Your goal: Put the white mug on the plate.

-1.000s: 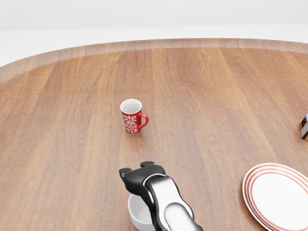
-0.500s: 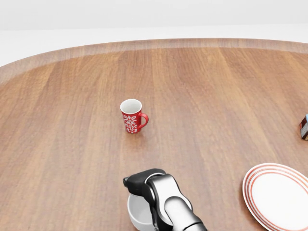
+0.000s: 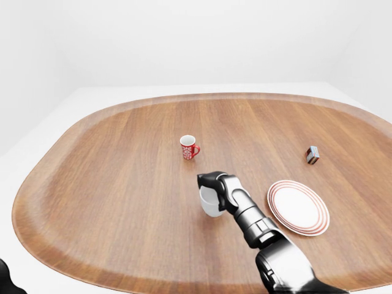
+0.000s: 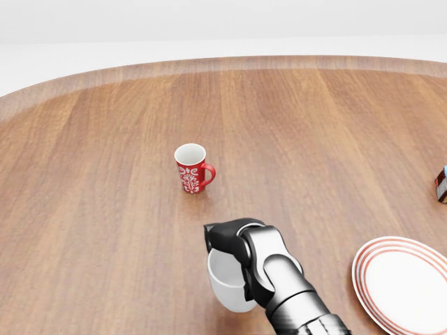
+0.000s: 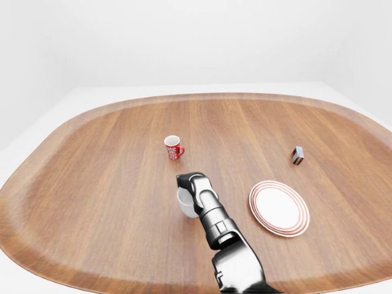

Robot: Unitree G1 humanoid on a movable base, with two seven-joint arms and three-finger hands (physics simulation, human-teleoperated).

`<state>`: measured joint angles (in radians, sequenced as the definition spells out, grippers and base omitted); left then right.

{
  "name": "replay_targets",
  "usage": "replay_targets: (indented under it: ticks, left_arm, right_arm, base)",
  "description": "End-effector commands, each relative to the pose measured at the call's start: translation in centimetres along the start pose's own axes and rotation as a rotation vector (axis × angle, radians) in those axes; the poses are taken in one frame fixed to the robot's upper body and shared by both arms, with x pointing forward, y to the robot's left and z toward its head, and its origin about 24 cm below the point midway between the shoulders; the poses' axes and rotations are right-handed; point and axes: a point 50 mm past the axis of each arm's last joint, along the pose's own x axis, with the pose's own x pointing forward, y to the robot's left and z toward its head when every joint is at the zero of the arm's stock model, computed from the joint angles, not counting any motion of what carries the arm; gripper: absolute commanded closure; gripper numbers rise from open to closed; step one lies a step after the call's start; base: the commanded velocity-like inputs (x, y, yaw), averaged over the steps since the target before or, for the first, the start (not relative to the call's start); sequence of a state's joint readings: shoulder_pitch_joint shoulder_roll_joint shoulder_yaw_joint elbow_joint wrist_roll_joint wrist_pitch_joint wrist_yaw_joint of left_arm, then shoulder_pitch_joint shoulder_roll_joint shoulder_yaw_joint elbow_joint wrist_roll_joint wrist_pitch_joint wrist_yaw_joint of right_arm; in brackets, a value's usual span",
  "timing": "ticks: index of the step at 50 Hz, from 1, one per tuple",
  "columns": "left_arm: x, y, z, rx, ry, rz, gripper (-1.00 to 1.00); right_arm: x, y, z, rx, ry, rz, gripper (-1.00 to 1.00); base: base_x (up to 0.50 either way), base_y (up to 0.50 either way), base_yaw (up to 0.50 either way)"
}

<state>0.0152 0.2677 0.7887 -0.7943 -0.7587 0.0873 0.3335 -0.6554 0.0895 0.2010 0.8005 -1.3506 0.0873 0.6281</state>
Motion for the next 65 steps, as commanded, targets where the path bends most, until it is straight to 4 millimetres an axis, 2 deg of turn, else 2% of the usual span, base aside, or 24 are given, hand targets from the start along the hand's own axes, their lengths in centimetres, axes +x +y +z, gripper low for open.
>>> replay_targets:
  ticks: [1,3,4,6,7,9,11,16,21,24,28,30,38,42,48,65]
  left_arm:
    - [0.0,0.0,0.0,0.000,0.000,0.001,-1.00]
    - [0.0,-0.1,0.0,0.000,-0.001,-0.001,-1.00]
    - [0.0,-0.1,0.0,0.001,-0.001,-0.001,-1.00]
    - [0.0,-0.1,0.0,0.002,-0.002,-0.002,-1.00]
    - [0.0,-0.1,0.0,0.004,-0.001,-0.002,-1.00]
    - [0.0,0.0,0.1,0.002,-0.004,0.000,-1.00]
    - [0.0,-0.1,0.0,0.003,-0.003,-0.002,-1.00]
    - [0.0,-0.1,0.1,0.004,-0.006,-0.003,-1.00]
    - [0.0,-0.1,0.1,0.005,-0.007,-0.002,-1.00]
    - [0.0,-0.2,-0.1,0.009,0.000,-0.005,-1.00]
    - [0.0,-0.1,0.1,0.006,-0.007,-0.004,-1.00]
    - [0.0,-0.2,0.1,0.005,-0.008,-0.005,-1.00]
    - [0.0,-0.3,0.2,0.004,-0.012,-0.007,-1.00]
    - [0.0,-0.3,0.2,0.004,-0.013,-0.007,-1.00]
    - [0.0,-0.4,0.1,0.006,-0.012,-0.010,-1.00]
    - [-0.1,-0.4,-0.1,0.012,-0.005,-0.015,-1.00]
  right_arm:
    - [-3.4,-7.2,-10.2,0.079,0.247,-0.192,1.00]
    - [-4.2,-7.8,-12.3,0.094,0.299,-0.216,1.00]
    - [-5.2,-7.9,-14.7,0.137,0.349,-0.222,1.00]
    - [-6.2,-7.7,-17.3,0.140,0.427,-0.236,1.00]
    - [-7.0,-7.3,-19.3,0.180,0.474,-0.250,1.00]
    - [-7.6,-6.6,-20.9,0.228,0.500,-0.244,1.00]
    - [-8.7,-5.6,-23.2,0.274,0.560,-0.268,1.00]
    - [-10.8,-3.5,-27.1,0.401,0.647,-0.334,1.00]
    - [-12.2,-1.6,-29.2,0.466,0.703,-0.361,1.00]
    - [-13.6,-0.6,-30.8,0.433,0.780,-0.372,1.00]
    - [-14.1,0.8,-31.5,0.474,0.800,-0.364,1.00]
    - [-14.2,2.1,-31.9,0.503,0.818,-0.362,1.00]
    - [-14.6,4.5,-32.7,0.514,0.865,-0.347,1.00]
    - [-13.9,6.6,-32.4,0.567,0.871,-0.358,1.00]
    - [-12.6,8.6,-31.5,0.640,0.862,-0.390,1.00]
    - [-10.5,9.8,-29.7,0.707,0.835,-0.440,1.00]
  base:
    - [0.00,0.00,0.00]
    - [0.00,0.00,0.00]
    - [0.00,0.00,0.00]
    - [0.00,0.00,0.00]
    - [0.00,0.00,0.00]
    - [0.00,0.00,0.00]
    - [0.00,0.00,0.00]
    - [0.00,0.00,0.00]
    - [0.00,0.00,0.00]
    - [0.00,0.00,0.00]
    - [0.00,0.00,0.00]
    - [0.00,0.00,0.00]
    - [0.00,0.00,0.00]
    - [0.00,0.00,0.00]
    - [0.00,0.00,0.00]
    - [0.00,0.00,0.00]
